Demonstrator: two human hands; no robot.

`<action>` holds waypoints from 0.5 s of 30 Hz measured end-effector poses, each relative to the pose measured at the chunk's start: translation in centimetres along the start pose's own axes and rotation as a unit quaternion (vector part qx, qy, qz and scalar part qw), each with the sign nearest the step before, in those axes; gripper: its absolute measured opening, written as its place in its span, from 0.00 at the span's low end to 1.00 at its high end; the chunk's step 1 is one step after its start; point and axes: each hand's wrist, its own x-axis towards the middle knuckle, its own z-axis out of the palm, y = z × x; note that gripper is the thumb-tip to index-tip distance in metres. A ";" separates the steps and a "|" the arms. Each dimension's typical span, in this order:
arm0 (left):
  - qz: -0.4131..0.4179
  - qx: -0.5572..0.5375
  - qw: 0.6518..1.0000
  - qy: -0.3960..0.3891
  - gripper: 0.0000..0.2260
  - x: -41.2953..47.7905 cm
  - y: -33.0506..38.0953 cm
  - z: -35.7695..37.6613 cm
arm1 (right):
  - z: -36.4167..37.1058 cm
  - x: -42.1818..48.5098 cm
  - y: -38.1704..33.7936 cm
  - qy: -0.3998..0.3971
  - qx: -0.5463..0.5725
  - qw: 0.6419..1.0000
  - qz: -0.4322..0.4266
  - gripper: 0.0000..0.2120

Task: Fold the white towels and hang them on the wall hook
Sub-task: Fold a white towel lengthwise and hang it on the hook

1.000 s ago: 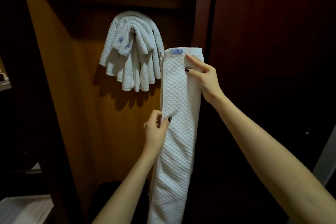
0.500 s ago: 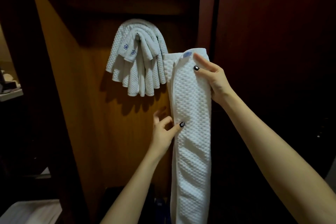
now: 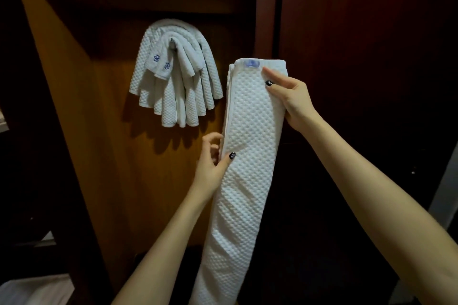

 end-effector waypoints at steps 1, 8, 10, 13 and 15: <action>0.006 -0.003 0.999 -0.048 0.19 0.2 0.4 -0.3 | 0.0 -0.1 0.2 0.005 -0.004 1.000 0.002 0.17; 0.024 0.024 0.972 -0.231 0.17 2.2 2.9 -1.7 | 1.3 -0.7 1.4 -0.016 -0.009 1.000 0.021 0.17; 0.032 0.030 0.981 -0.190 0.15 2.2 2.6 -1.6 | 1.5 -1.0 1.6 -0.037 -0.003 0.999 0.026 0.17; 0.038 0.000 0.991 -0.131 0.14 1.7 1.8 -1.2 | 1.1 -2.6 2.2 -0.055 0.030 0.997 0.044 0.18; 0.033 -0.028 0.993 -0.111 0.14 1.7 1.7 -1.0 | 0.8 -4.6 3.0 -0.065 0.049 0.995 0.064 0.19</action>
